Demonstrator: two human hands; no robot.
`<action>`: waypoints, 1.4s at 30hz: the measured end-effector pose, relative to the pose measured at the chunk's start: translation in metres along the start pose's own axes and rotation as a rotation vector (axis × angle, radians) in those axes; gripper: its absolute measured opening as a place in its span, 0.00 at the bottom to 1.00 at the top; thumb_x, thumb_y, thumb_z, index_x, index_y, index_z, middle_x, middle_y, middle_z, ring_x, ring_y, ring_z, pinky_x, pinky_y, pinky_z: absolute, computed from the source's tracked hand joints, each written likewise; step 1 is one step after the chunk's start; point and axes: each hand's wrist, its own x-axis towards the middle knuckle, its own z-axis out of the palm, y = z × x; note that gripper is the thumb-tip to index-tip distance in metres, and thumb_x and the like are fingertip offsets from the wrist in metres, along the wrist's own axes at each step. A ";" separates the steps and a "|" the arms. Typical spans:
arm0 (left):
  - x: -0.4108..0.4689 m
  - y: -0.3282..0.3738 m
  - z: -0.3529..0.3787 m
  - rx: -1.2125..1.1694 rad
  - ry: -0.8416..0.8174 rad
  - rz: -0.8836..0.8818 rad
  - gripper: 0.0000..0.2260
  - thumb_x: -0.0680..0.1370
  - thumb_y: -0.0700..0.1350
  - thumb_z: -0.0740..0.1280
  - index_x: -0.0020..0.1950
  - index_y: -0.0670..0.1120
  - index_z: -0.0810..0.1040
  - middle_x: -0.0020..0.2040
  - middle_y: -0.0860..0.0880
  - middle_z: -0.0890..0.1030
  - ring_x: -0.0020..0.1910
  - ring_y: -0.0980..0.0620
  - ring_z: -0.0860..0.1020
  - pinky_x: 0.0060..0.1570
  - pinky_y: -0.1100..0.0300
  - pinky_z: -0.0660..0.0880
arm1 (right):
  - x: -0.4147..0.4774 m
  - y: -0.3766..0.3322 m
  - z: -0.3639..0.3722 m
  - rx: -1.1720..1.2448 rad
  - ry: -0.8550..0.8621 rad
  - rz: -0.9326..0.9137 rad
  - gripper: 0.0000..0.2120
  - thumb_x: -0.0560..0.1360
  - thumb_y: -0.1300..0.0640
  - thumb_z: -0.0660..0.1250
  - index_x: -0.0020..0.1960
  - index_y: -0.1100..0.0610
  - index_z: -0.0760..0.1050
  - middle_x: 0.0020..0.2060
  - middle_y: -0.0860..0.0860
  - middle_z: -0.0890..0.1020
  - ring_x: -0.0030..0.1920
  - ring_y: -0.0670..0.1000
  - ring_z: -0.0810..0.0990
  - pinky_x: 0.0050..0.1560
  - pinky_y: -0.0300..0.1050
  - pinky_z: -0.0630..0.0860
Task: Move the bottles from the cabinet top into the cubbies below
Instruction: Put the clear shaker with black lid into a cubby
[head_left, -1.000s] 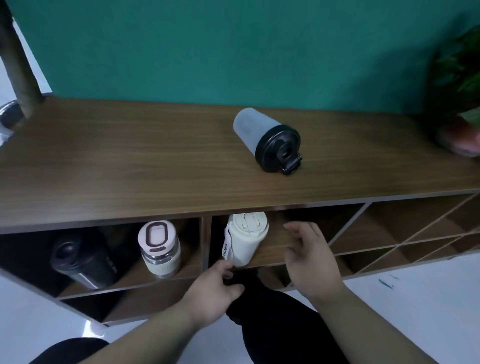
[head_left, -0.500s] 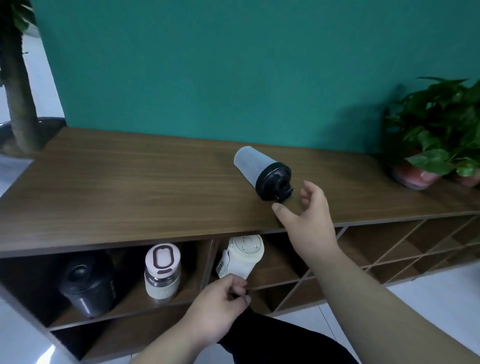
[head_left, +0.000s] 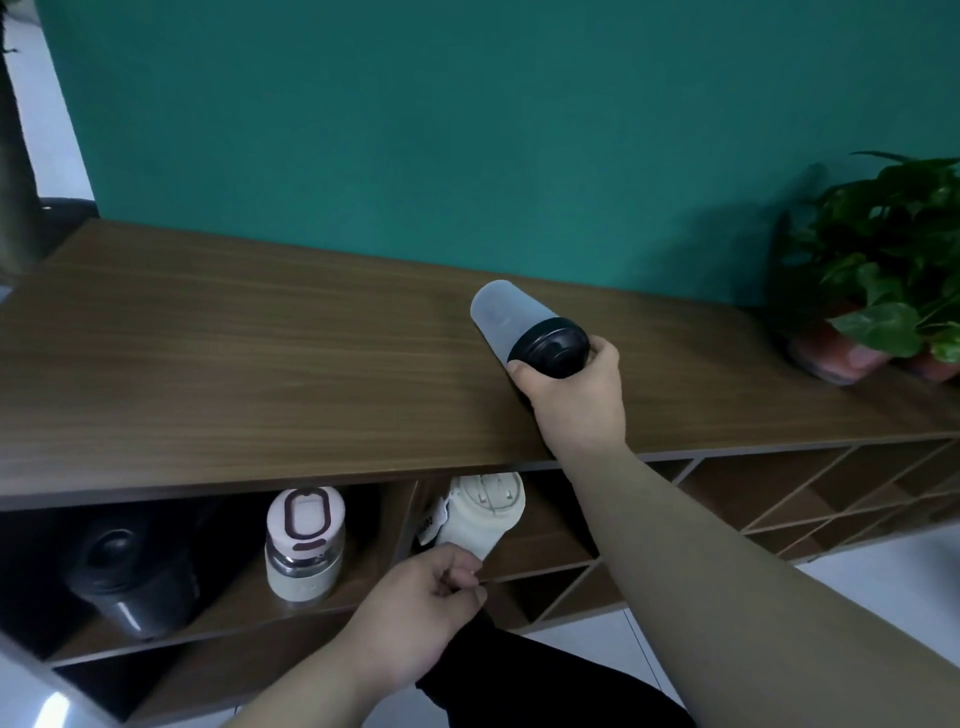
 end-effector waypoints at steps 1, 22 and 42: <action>-0.001 0.000 0.002 -0.001 0.000 -0.010 0.04 0.78 0.42 0.73 0.48 0.52 0.82 0.36 0.58 0.82 0.30 0.62 0.74 0.35 0.70 0.71 | -0.002 0.000 -0.003 0.001 0.014 -0.006 0.45 0.63 0.42 0.79 0.74 0.48 0.61 0.65 0.46 0.74 0.61 0.49 0.77 0.52 0.44 0.71; 0.003 0.002 0.066 0.112 0.009 0.044 0.27 0.76 0.41 0.76 0.70 0.59 0.70 0.64 0.52 0.77 0.50 0.61 0.81 0.48 0.67 0.77 | -0.095 0.105 -0.175 -0.111 -0.145 -0.116 0.37 0.54 0.40 0.73 0.58 0.23 0.60 0.55 0.18 0.70 0.56 0.25 0.72 0.45 0.27 0.73; 0.135 -0.043 0.167 0.431 0.189 -0.170 0.31 0.73 0.46 0.74 0.74 0.50 0.69 0.71 0.48 0.71 0.64 0.47 0.75 0.55 0.62 0.69 | 0.024 0.196 -0.073 -0.661 -0.381 -0.169 0.50 0.60 0.30 0.66 0.77 0.50 0.58 0.61 0.51 0.76 0.63 0.55 0.76 0.56 0.50 0.77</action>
